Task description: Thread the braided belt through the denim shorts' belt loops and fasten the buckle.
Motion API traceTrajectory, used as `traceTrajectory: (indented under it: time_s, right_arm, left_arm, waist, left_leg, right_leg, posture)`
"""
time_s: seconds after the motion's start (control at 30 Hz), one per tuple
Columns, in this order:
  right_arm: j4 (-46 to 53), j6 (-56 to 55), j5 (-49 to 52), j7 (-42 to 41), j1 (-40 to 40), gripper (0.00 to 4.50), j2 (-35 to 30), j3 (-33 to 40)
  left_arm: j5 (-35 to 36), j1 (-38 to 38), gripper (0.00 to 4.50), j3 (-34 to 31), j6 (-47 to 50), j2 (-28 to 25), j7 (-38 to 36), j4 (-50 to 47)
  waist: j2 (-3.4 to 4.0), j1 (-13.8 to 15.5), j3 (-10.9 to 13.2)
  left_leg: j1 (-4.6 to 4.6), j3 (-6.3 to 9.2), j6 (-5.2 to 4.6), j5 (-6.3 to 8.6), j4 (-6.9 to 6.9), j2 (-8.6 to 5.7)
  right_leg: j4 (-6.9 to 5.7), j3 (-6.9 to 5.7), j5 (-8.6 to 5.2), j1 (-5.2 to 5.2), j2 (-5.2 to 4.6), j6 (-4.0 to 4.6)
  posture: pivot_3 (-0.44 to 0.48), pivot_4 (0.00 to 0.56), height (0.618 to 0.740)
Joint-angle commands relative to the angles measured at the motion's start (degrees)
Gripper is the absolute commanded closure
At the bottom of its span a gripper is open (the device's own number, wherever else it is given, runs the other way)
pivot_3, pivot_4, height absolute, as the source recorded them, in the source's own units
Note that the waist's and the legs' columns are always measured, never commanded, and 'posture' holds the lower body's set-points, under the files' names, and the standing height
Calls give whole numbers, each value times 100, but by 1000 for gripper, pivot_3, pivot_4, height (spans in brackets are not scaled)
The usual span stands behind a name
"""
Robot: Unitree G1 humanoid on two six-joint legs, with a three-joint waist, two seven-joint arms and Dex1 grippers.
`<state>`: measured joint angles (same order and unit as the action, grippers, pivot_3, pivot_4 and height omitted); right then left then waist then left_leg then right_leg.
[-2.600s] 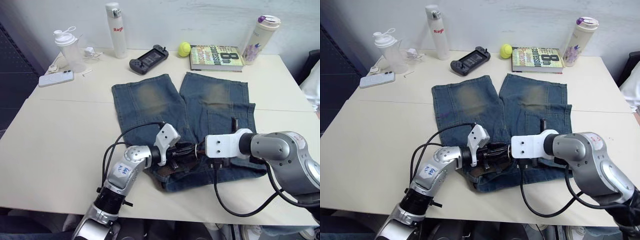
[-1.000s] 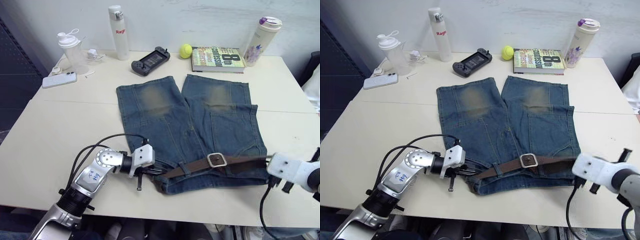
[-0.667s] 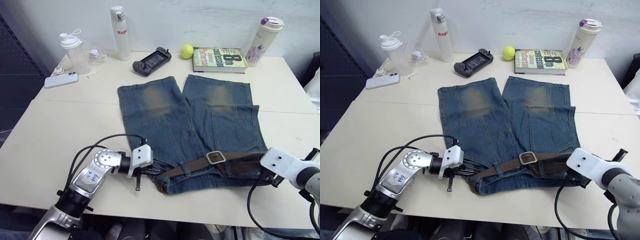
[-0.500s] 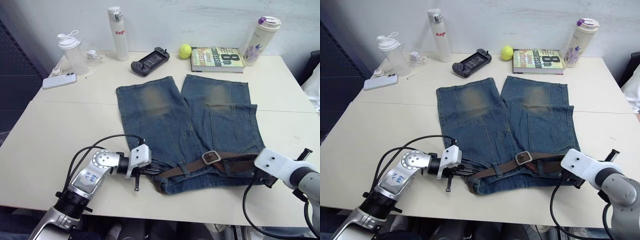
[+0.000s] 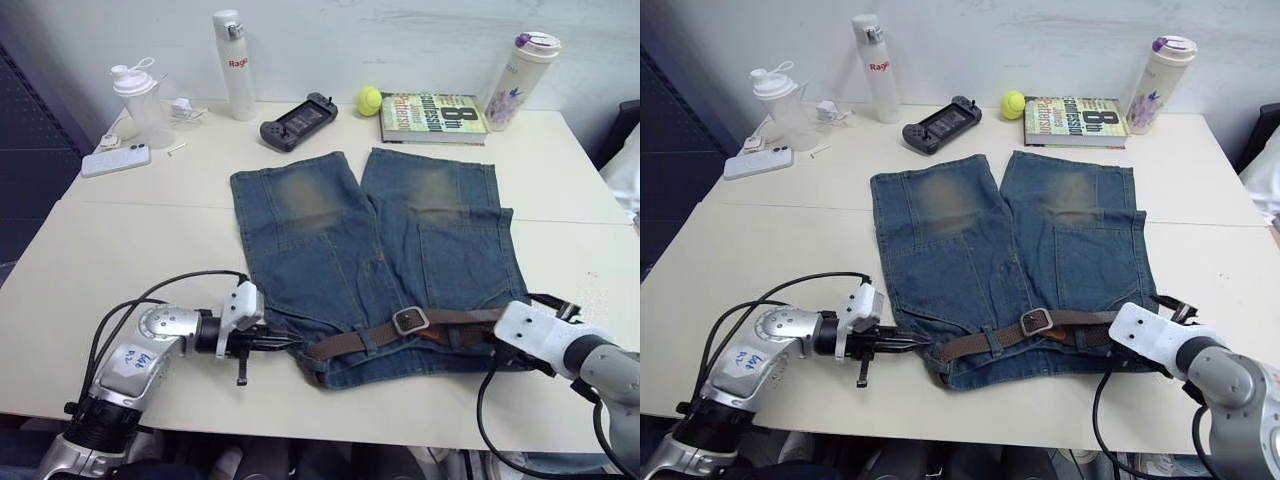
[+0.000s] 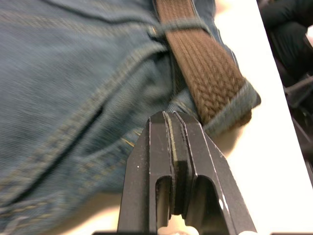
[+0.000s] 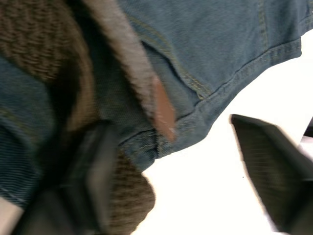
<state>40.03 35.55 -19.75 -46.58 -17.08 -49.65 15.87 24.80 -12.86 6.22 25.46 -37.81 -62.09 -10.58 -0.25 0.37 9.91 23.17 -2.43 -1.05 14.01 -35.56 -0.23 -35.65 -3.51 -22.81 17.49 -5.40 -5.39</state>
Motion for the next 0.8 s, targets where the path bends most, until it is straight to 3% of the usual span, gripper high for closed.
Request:
traceTrajectory:
  time_s: [0.03,0.17,0.33,0.47,0.63,0.8]
  right_arm:
    - [441,-33,808,-589,-78,104,29,531]
    - [972,725,2240,-1322,264,104,155,1272]
    - [1346,1722,3420,-1445,721,104,235,1519]
    - [1444,1778,3696,-1125,786,104,261,1264]
    - [1486,1324,3537,-937,269,104,118,904]
    - [1409,742,2999,-704,-545,104,-129,687]
  left_arm:
    - [420,-73,4500,-310,331,-18,61,-380]
    - [515,-34,4500,-367,531,-38,80,-439]
    - [652,-51,4500,-399,715,45,183,-607]
    - [1170,26,4500,-455,1183,-9,109,-1074]
    - [1515,72,4500,-332,1530,21,176,-1522]
    - [713,129,4500,328,901,-89,59,-1522]
  waist:
    - [0,-5,0]
    - [-4,-50,6]
    - [-9,-34,11]
    - [-15,-1,14]
    - [-13,-10,15]
    - [-13,5,15]
  left_leg:
    - [0,0,0,0,1,0]
    - [0,0,-1,0,1,1]
    - [-1,1,-4,2,1,3]
    - [10,8,-15,8,0,-2]
    - [8,8,-13,8,0,-2]
    - [6,6,-12,7,-2,-5]
  right_leg:
    - [1,0,0,0,0,0]
    - [-2,0,0,0,2,0]
    - [-4,1,0,0,0,0]
    - [3,2,0,0,-6,0]
    - [6,2,0,0,-5,0]
    - [5,2,0,-2,-4,0]
  posture:
    - [0,150,740]
    - [0,150,740]
    - [0,150,740]
    - [0,150,740]
    - [0,150,740]
    - [0,150,740]
